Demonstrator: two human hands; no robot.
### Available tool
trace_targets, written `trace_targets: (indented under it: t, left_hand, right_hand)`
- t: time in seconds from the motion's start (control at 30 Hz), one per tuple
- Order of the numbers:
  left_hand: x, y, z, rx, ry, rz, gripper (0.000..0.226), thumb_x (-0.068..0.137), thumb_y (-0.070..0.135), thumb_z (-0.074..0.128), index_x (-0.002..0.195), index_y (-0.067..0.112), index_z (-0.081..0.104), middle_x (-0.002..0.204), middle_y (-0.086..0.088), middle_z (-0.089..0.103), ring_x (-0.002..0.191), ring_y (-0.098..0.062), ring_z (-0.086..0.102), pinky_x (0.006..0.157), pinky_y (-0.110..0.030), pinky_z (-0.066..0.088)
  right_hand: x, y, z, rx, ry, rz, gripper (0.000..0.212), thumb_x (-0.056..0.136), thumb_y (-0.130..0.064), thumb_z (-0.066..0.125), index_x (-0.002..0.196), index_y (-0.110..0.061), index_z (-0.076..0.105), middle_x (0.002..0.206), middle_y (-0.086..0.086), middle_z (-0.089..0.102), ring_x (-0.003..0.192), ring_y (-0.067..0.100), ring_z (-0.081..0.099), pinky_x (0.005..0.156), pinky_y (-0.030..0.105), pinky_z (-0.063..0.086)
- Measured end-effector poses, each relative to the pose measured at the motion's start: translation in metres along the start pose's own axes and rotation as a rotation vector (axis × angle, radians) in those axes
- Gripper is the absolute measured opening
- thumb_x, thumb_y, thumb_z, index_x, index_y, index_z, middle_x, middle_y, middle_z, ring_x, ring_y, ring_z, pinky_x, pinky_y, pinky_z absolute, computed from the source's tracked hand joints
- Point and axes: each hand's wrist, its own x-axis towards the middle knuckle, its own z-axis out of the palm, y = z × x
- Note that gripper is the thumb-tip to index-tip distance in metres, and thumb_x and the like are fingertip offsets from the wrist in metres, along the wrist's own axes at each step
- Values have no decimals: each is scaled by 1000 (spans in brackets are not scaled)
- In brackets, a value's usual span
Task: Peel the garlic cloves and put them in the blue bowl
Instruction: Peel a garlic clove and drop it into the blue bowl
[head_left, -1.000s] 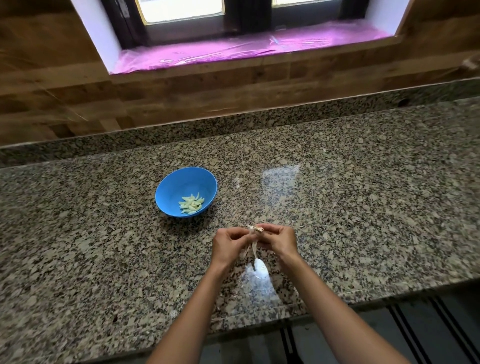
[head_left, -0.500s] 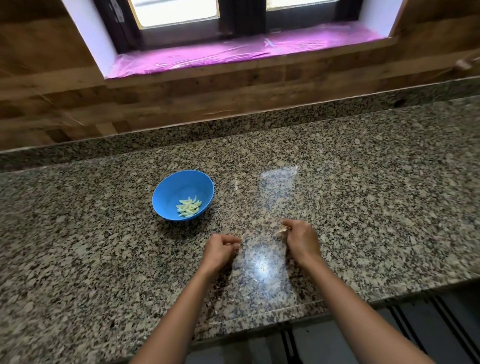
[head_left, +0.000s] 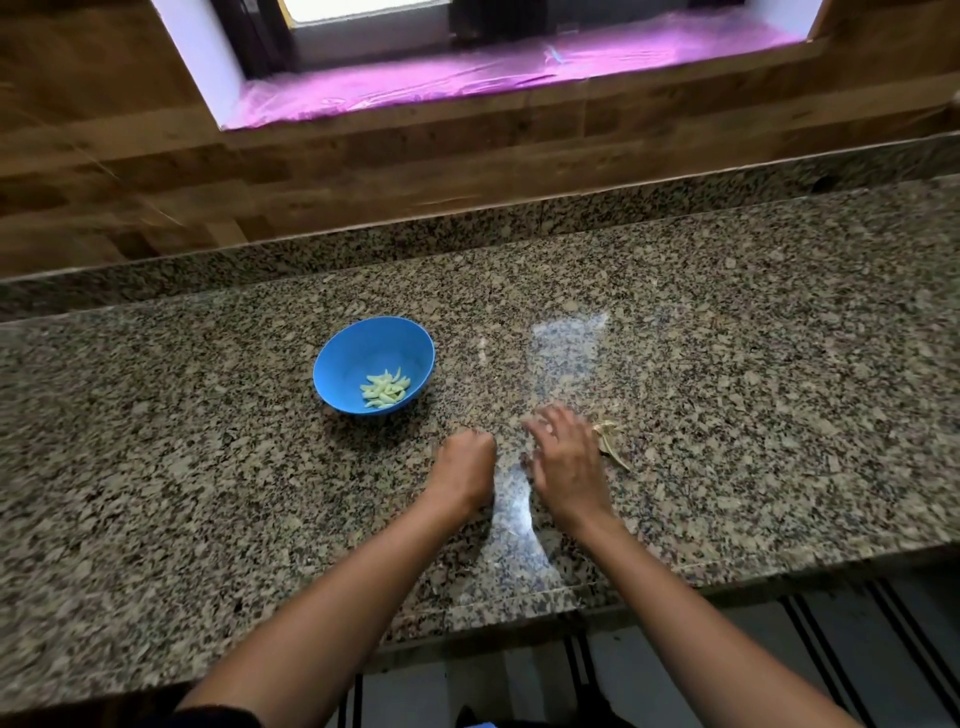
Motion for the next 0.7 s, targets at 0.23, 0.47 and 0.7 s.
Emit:
trace_targets:
  t: [0.23,0.47,0.7]
  left_hand:
    - [-15,-8,11,105,-3,179,19,96,0,41,103,5,58,99,-8,62,76,-13,50,70,-18,43]
    - [-8,-13,-9,-366,-43,4,9,85,9,66,90,10,73,86,-3,72,71,-7,66,60,-14,52]
    - [-14,-15,-12,-810,79,-25,11,78,8,73,87,15,73,80,6,72,74,-11,69,66,-19,56]
  right_hand:
    - [-10,-9,-3,464,-288,379,25,95,-15,51,118,-14,60,85,2,68,60,9,58,57,19,51]
    - [-2,-12,-9,769,-586,404,28,95,-13,51,122,-9,58,89,9,69,57,12,60,50,17,48]
    - [11,-4,-25,996,-674,361,19,90,-15,57,100,-4,68,87,10,71,42,6,48,40,14,35]
